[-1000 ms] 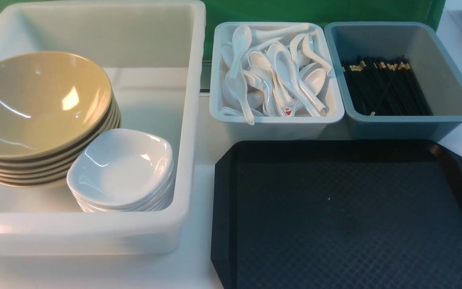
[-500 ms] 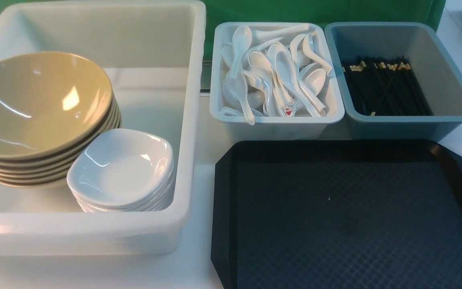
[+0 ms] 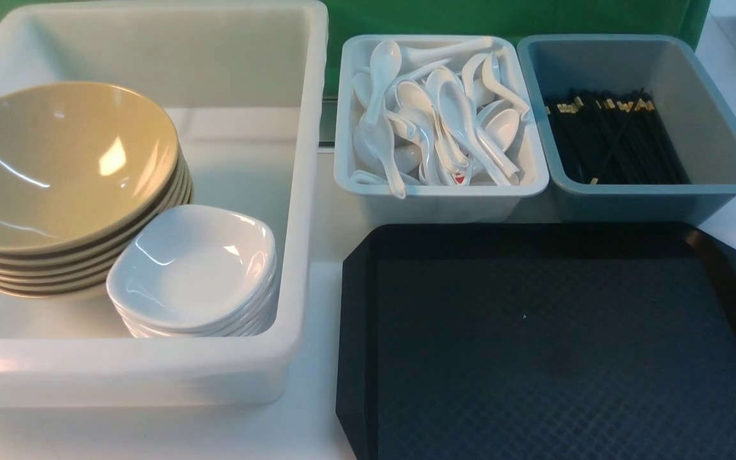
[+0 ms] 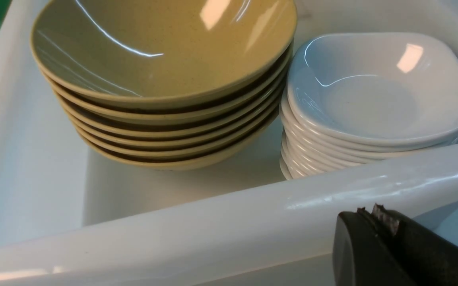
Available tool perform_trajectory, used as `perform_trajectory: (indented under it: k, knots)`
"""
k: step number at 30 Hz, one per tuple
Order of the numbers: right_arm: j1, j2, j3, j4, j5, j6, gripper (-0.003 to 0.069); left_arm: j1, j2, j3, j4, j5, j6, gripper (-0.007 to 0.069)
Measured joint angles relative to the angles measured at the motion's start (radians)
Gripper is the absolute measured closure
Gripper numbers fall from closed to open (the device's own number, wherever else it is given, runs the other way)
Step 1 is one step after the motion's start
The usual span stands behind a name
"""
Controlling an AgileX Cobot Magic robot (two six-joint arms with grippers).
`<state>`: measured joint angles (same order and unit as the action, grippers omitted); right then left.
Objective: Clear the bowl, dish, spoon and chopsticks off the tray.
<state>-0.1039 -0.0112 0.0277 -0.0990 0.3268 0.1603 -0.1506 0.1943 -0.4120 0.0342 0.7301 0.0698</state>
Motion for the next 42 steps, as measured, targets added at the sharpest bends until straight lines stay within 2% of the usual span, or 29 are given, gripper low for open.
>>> perform_trajectory:
  k: [22,26,31,34,38,42]
  knots:
    - [0.000,0.000,0.000,-0.001,0.000,0.000,0.0580,0.000,0.000,0.009,0.000,-0.023,0.000,0.0636]
    - [0.000,0.000,0.000,-0.001,0.000,0.000,0.0580,0.024,-0.017,0.087,0.018,-0.182,0.000,0.0636]
    - [0.000,0.000,0.000,-0.001,0.000,0.000,0.0580,0.162,-0.113,0.288,-0.007,-0.533,0.000,0.0636]
    - [0.000,0.000,0.000,-0.001,0.000,0.000,0.0579,0.227,-0.184,0.381,-0.050,-0.616,0.000,0.0636]
    - [0.000,0.000,0.000,-0.002,0.000,0.000,0.0575,0.250,-0.204,0.436,-0.064,-0.603,-0.001,0.0636]
    - [0.000,0.000,0.000,-0.002,0.000,0.000,0.0568,0.229,-0.206,0.437,-0.064,-0.465,-0.008,0.0636]
